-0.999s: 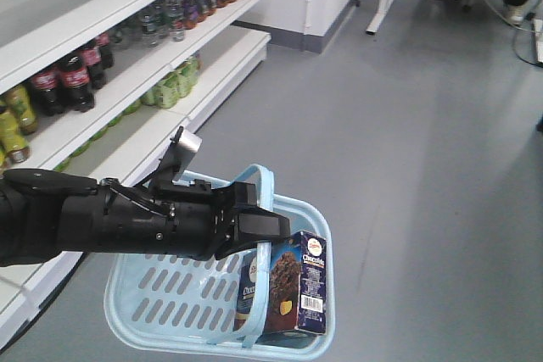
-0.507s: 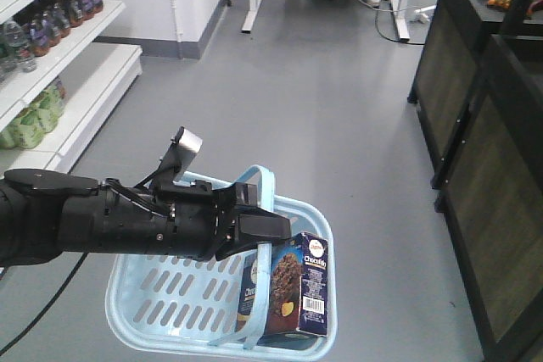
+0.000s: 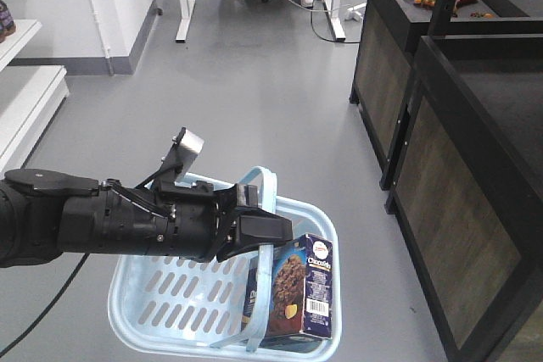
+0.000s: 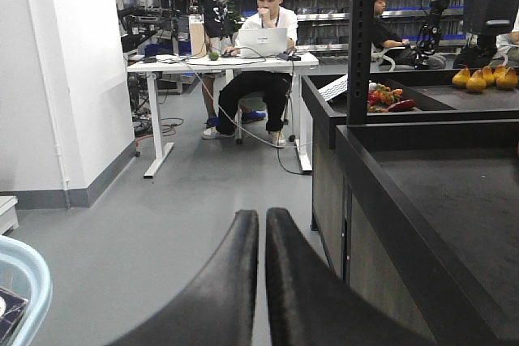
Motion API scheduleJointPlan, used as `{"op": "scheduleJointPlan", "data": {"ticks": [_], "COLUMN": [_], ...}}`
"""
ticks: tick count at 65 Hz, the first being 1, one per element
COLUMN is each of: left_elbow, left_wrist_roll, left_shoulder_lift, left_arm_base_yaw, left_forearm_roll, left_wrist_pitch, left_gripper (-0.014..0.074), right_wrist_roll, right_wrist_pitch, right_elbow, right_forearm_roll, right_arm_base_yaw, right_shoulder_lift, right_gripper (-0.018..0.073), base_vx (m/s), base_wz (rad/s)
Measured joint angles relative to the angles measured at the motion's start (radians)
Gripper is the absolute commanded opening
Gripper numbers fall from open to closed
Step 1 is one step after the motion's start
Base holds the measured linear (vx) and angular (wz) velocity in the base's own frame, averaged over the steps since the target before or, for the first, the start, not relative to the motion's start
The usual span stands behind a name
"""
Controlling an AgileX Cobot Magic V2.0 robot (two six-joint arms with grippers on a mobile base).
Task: Left arm holds basket, right arm returns cookies
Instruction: 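Hold the basket and drive toward the snack shelves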
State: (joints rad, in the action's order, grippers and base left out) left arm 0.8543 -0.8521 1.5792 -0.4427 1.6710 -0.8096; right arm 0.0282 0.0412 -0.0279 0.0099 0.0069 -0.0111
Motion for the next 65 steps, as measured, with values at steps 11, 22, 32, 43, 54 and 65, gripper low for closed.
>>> {"op": "scheduleJointPlan", "data": {"ticks": [11,22,32,43,54,65], "left_elbow": [0.0,0.0,0.0,0.0,0.0,0.0], "left_wrist_roll": [0.0,0.0,0.0,0.0,0.0,0.0], "left_shoulder_lift": [0.0,0.0,0.0,0.0,0.0,0.0], "left_arm_base_yaw": [0.0,0.0,0.0,0.0,0.0,0.0], "left_forearm_roll": [0.0,0.0,0.0,0.0,0.0,0.0], "left_wrist_pitch": [0.001,0.001,0.001,0.001,0.001,0.001], "left_gripper": [-0.0003,-0.0003,-0.0003,-0.0003,-0.0003,-0.0003], "right_wrist_roll": [0.0,0.0,0.0,0.0,0.0,0.0], "right_wrist_pitch": [0.0,0.0,0.0,0.0,0.0,0.0], "right_elbow": [0.0,0.0,0.0,0.0,0.0,0.0], "right_forearm_roll": [0.0,0.0,0.0,0.0,0.0,0.0], "right_arm_base_yaw": [0.0,0.0,0.0,0.0,0.0,0.0], "right_shoulder_lift": [0.0,0.0,0.0,0.0,0.0,0.0], "right_gripper": [-0.0006,-0.0006,-0.0006,-0.0006,-0.0006,-0.0006], "base_vx": [0.28,0.3,0.29,0.29,0.3,0.32], "base_wz": [0.02,0.14,0.13,0.09,0.06,0.01]}}
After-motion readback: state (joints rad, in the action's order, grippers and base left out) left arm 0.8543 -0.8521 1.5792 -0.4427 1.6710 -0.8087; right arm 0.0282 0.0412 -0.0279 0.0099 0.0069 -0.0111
